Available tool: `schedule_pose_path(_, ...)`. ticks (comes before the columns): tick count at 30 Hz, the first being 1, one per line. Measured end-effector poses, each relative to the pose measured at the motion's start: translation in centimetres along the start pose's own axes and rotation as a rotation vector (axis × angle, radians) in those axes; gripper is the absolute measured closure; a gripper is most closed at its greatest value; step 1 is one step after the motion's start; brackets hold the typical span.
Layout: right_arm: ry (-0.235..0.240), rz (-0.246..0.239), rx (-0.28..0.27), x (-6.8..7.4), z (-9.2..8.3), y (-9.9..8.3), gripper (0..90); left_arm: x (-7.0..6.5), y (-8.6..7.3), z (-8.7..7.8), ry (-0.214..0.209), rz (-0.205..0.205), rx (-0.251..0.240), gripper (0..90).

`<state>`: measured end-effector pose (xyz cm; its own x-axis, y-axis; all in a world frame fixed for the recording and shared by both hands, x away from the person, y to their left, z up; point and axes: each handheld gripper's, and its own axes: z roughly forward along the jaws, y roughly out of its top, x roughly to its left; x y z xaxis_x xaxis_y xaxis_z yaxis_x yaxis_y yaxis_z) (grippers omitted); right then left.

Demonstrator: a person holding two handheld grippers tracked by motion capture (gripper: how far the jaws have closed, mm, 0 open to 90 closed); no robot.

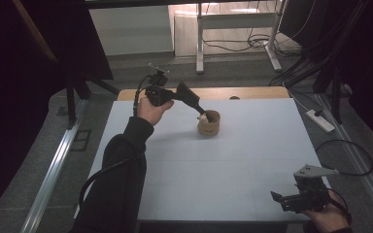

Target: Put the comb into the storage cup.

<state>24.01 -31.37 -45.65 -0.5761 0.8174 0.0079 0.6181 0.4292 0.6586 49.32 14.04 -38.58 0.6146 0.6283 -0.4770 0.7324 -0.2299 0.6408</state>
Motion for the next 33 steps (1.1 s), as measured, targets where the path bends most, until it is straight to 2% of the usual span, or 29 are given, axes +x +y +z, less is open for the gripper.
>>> schedule_pose_path(26,0.003,-0.007,0.013,0.1,0.1,0.0,0.0,0.8,-0.7,2.5,-0.016,-0.02,0.015,83.0)
schedule_pose_path(33,0.004,-0.01,0.016,0.1,0.1,0.0,0.0,1.4,-0.9,2.5,-0.031,-0.055,0.008,82.9)
